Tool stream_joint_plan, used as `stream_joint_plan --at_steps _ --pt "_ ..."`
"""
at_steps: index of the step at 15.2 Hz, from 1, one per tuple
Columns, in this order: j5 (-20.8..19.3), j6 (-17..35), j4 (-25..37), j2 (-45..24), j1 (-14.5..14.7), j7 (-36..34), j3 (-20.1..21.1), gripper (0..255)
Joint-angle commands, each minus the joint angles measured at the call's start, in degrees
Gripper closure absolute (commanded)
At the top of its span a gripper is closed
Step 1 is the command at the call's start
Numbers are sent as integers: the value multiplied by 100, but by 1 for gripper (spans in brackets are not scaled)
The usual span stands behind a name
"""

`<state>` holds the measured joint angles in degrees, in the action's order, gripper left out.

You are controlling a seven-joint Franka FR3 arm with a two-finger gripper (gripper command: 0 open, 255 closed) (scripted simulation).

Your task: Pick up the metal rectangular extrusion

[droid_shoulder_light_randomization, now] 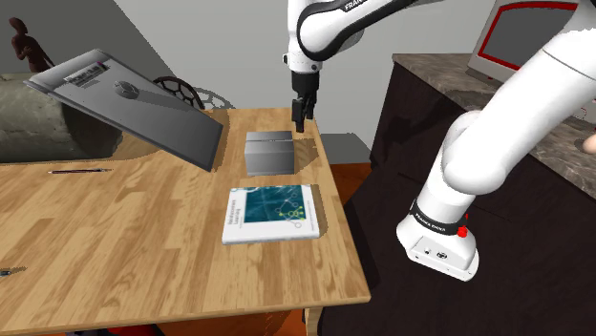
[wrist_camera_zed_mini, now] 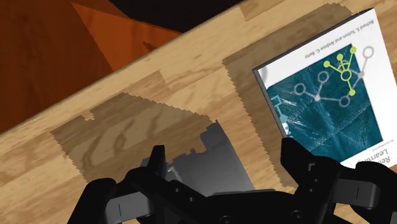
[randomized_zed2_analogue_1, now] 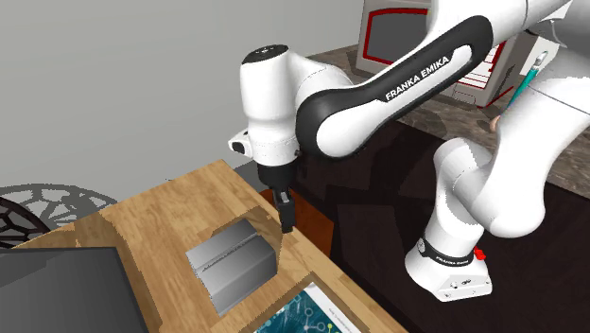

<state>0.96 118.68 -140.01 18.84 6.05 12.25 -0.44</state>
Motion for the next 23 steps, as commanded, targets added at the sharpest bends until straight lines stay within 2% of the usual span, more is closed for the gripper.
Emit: stream_joint_plan --at_steps 1,3,12,13,23 --pt "68 424 25 -410 65 58 28 0" --pt "124 707 105 -747 114 114 50 0" --pt "145 1341 -163 -1113 118 141 53 0" --pt "146 1340 -151 -1124 119 138 54 255" --pt "142 1257 -132 -1060 118 137 52 255"
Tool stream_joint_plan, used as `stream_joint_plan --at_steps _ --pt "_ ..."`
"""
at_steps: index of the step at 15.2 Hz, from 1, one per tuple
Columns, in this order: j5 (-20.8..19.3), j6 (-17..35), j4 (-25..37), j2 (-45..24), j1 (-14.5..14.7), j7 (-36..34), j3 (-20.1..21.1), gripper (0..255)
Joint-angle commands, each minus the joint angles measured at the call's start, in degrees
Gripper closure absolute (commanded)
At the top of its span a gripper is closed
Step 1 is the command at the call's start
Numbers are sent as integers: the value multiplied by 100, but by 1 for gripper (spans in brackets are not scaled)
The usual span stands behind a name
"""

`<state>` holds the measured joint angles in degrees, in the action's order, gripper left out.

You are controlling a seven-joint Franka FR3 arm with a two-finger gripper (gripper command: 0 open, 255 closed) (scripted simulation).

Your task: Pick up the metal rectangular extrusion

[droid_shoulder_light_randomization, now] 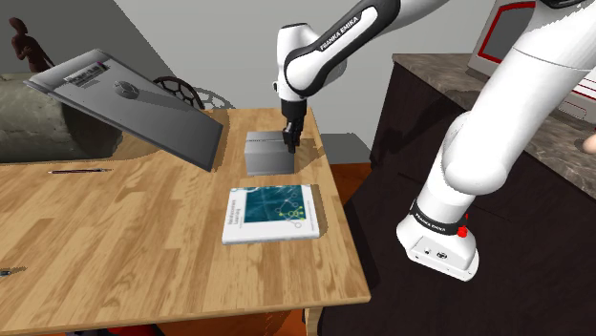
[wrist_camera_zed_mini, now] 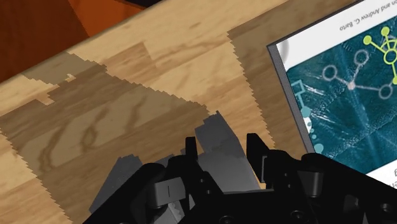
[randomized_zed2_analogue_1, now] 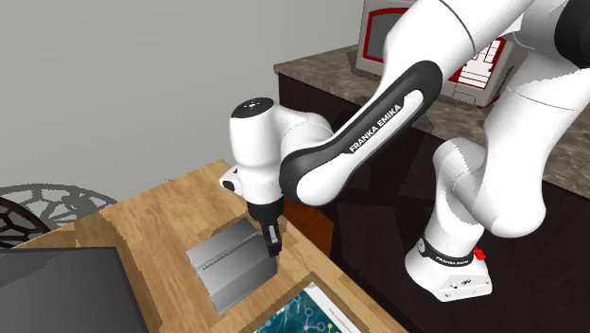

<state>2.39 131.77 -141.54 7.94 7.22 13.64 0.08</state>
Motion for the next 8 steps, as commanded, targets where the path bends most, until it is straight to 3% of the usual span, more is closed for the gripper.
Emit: stream_joint_plan --at_steps 1,8 --pt "-4 -136 54 81 -1 -6 0 255" --pt "-22 -720 316 403 -5 -29 -1 255"
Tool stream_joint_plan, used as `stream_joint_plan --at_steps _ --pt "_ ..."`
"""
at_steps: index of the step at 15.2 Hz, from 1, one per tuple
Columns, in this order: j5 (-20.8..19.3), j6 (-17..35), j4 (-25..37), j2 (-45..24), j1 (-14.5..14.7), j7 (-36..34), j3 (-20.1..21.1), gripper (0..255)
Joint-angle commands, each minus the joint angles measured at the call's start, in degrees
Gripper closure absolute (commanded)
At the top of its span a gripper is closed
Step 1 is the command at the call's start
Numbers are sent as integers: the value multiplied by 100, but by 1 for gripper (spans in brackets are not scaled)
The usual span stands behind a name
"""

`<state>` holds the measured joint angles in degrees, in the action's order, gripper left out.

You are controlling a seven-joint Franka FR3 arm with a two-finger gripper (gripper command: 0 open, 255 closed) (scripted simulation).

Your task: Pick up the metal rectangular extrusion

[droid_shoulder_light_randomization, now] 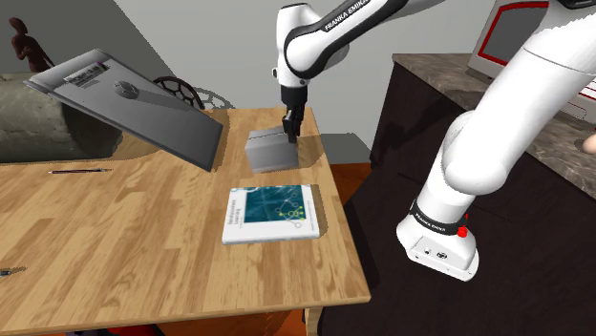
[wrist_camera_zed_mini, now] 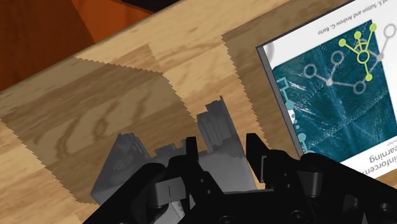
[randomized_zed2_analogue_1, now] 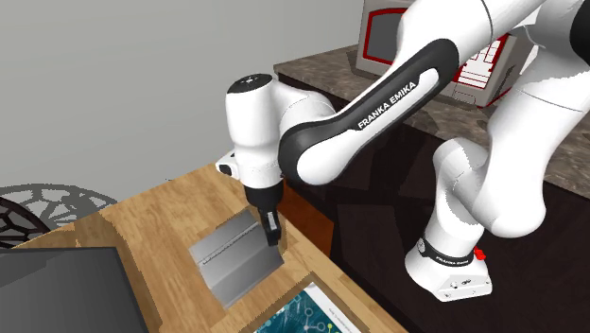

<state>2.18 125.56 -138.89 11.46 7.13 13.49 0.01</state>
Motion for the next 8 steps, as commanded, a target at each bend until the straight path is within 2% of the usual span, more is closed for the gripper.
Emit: stream_joint_plan --at_steps 1,6,8 --pt "-3 -182 93 91 3 -17 6 255" --pt "-13 -592 323 271 0 -31 5 255" --pt "-13 -604 330 277 0 -31 5 255"
